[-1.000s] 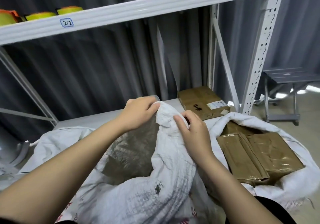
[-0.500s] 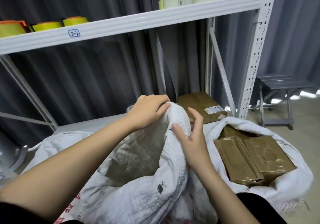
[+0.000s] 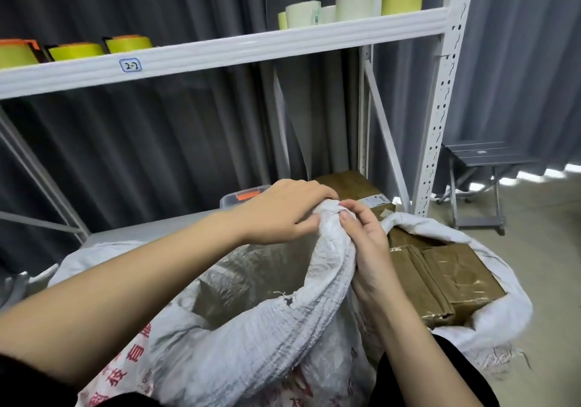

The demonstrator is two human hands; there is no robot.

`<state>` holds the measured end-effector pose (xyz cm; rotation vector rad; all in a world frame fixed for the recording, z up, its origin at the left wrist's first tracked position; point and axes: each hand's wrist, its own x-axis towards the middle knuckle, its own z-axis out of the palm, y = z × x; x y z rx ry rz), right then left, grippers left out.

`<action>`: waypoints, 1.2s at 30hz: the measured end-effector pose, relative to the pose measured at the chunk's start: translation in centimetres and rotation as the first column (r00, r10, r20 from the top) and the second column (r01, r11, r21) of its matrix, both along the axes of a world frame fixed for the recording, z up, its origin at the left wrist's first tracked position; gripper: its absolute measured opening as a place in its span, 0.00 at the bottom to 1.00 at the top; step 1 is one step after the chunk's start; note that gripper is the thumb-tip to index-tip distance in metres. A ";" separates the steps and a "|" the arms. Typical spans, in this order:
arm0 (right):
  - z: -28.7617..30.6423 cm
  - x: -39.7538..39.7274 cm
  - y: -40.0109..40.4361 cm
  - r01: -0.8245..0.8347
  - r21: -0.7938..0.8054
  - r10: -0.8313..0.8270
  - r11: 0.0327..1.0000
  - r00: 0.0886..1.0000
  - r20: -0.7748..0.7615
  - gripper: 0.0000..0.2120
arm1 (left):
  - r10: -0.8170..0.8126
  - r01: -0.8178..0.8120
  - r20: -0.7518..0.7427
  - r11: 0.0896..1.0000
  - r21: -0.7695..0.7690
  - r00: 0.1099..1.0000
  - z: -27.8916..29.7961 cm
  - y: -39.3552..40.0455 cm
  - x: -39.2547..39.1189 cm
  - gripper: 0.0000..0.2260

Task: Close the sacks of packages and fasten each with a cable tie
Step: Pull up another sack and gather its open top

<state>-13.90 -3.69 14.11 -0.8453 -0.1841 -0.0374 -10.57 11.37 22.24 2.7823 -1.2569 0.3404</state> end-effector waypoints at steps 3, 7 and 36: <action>0.2 -0.2 -0.4 -0.087 0.147 0.091 0.985 0.996 -0.024 0.07 | 0.059 -0.060 0.045 0.998 0.029 0.997 -0.4 -0.6 0.1 0.08; -0.4 -1.1 -0.7 0.337 -0.558 -0.283 0.758 0.941 0.183 0.14 | 0.209 -0.211 -0.071 0.977 -0.023 0.975 0.1 -0.8 0.7 0.10; 1.5 0.0 2.9 0.307 -0.020 -0.306 0.951 0.935 -0.180 0.10 | 0.588 -0.621 0.443 0.779 -0.086 0.676 -5.0 0.6 -5.3 0.29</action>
